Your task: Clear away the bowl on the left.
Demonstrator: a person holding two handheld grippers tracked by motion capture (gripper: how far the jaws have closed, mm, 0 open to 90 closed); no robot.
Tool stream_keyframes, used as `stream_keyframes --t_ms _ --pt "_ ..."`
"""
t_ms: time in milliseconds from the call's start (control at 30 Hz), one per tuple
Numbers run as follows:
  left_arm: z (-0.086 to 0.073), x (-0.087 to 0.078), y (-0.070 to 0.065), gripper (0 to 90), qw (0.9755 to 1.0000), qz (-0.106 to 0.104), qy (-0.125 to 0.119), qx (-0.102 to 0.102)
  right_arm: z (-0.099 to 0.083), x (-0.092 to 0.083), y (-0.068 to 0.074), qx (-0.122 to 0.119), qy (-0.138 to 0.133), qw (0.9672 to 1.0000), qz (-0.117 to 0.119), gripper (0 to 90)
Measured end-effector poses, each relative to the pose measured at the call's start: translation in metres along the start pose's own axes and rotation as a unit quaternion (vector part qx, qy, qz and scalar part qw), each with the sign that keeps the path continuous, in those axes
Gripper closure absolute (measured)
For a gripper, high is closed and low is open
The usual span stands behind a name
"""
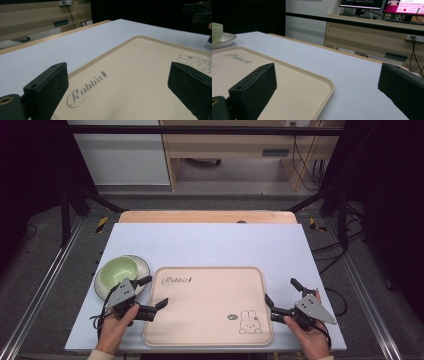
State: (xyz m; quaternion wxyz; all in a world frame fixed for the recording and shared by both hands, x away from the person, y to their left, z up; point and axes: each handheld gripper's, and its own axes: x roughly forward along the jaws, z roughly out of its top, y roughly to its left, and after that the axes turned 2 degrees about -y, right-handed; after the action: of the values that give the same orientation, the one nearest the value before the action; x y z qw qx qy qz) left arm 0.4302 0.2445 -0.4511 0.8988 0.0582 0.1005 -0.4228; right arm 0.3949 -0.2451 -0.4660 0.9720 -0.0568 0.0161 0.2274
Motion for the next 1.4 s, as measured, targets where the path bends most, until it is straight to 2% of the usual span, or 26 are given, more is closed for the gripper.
stream_keyframes --t_ms 200,367,600,667,733,833,867,900,933,967,1100,1233,1400 --pt "0.001 -0.001 -0.002 2.9 0.9999 -0.002 0.009 0.007 -0.001 0.001 0.000 -0.003 0.003 1.0000 -0.001 2.3" --pt "-0.003 -0.001 -0.001 2.3 0.9999 0.005 0.015 0.001 0.000 0.001 0.000 -0.003 0.003 1.0000 0.000 2.5" --pt "0.003 -0.002 0.003 2.3 0.9997 0.023 0.007 -0.007 0.000 0.001 -0.002 -0.004 0.001 1.0000 -0.001 4.0" --pt "0.005 -0.003 0.006 2.3 0.9991 0.037 0.000 -0.018 0.000 0.001 -0.001 -0.004 0.003 1.0000 0.003 4.0" --pt "0.006 -0.004 0.007 2.3 0.9991 0.039 -0.001 -0.019 -0.001 0.002 0.000 -0.002 0.006 1.0000 0.004 4.0" --pt "0.008 -0.009 0.010 2.3 0.9983 0.054 -0.003 -0.021 0.000 0.002 0.001 -0.003 0.006 1.0000 0.004 3.9" --pt "0.010 -0.013 0.013 2.3 0.9978 0.063 -0.002 -0.021 0.000 0.002 0.001 -0.003 0.006 1.0000 0.003 4.0" --pt "0.010 -0.013 0.013 2.4 0.9978 0.063 -0.002 -0.021 0.000 0.002 0.001 -0.003 0.006 1.0000 0.003 4.0" --pt "0.013 -0.018 0.018 2.7 0.9959 0.086 0.009 -0.025 0.000 0.002 0.000 -0.001 0.005 1.0000 0.001 4.0" --pt "0.013 -0.018 0.018 2.9 0.9959 0.086 0.009 -0.025 0.000 0.002 0.000 -0.001 0.005 1.0000 0.001 4.0" --pt "0.017 -0.029 0.031 3.1 0.9923 0.115 0.007 -0.044 -0.002 0.000 -0.003 0.002 0.006 1.0000 -0.002 3.7" --pt "0.017 -0.035 0.033 3.1 0.9914 0.123 0.008 -0.045 0.000 -0.003 -0.002 0.003 0.003 1.0000 -0.005 3.5" --pt "0.015 -0.044 0.039 3.1 0.9886 0.144 0.013 -0.040 0.001 -0.004 -0.002 0.001 0.000 1.0000 -0.007 3.5"
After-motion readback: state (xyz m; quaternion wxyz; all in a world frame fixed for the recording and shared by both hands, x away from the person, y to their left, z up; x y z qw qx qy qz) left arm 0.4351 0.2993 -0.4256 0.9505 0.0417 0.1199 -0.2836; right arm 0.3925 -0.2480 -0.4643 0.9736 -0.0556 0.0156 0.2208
